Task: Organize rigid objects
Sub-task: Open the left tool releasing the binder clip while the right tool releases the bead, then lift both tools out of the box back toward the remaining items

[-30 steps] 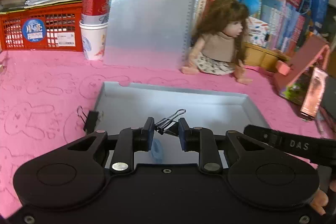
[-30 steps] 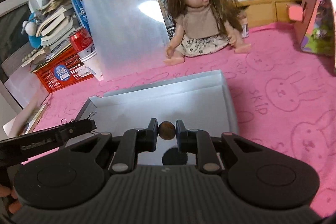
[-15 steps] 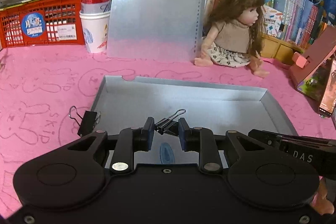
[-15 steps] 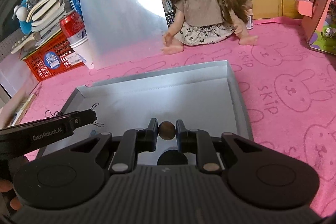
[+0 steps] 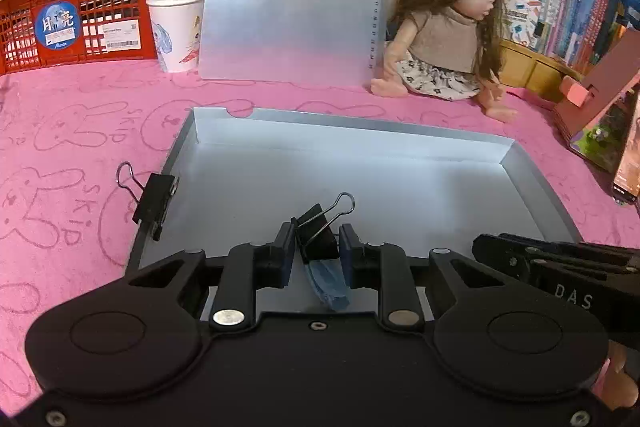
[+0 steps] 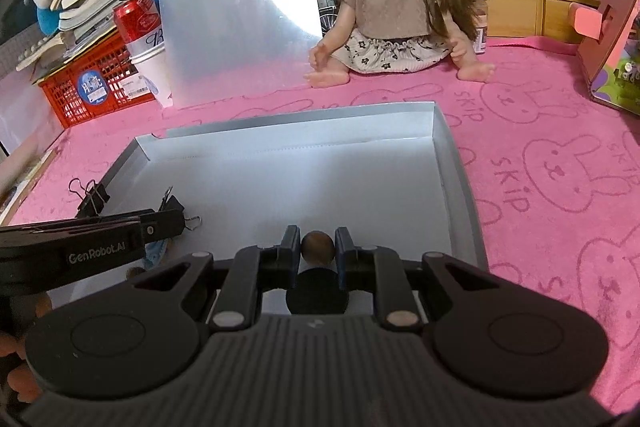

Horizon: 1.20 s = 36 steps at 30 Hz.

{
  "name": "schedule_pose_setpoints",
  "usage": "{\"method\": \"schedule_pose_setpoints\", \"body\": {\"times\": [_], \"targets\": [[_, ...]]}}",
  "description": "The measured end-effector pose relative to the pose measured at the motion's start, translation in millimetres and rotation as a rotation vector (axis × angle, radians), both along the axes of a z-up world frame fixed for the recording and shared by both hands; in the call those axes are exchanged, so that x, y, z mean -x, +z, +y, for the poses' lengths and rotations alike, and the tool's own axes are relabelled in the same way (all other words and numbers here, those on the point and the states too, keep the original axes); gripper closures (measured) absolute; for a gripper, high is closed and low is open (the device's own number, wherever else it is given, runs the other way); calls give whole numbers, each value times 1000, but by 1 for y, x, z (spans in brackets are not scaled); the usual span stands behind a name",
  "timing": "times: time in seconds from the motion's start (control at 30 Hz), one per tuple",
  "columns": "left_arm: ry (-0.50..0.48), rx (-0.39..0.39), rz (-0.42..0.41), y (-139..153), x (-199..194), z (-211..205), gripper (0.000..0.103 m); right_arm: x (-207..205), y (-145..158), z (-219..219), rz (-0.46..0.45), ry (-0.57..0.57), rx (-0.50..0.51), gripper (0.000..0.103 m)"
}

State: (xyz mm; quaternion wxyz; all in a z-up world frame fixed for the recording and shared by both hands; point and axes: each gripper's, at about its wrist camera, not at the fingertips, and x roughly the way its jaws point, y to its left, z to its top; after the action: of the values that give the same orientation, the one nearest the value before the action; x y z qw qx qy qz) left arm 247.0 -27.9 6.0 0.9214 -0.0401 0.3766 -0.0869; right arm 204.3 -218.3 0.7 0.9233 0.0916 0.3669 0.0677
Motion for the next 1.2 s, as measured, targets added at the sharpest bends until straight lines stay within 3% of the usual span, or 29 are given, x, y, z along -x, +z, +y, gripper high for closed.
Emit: {"method": "schedule_pose_setpoints", "body": {"times": [0.37, 0.43, 0.47, 0.53, 0.8, 1.2], "targets": [[-33, 2, 6, 4, 15, -3, 80, 11, 0, 2, -16, 6, 20, 76], [-36, 10, -12, 8, 20, -2, 78, 13, 3, 2, -29, 3, 20, 68], [-41, 12, -29, 12, 24, -1, 75, 16, 4, 2, -39, 3, 21, 56], [-50, 19, -56, 19, 29, -1, 60, 20, 9, 3, -64, 9, 25, 49], [-64, 29, -106, 40, 53, 3, 49, 45, 31, 7, -164, 19, 75, 20], [-98, 2, -218, 62, 105, 5, 33, 82, 48, -2, -245, 9, 109, 11]]}}
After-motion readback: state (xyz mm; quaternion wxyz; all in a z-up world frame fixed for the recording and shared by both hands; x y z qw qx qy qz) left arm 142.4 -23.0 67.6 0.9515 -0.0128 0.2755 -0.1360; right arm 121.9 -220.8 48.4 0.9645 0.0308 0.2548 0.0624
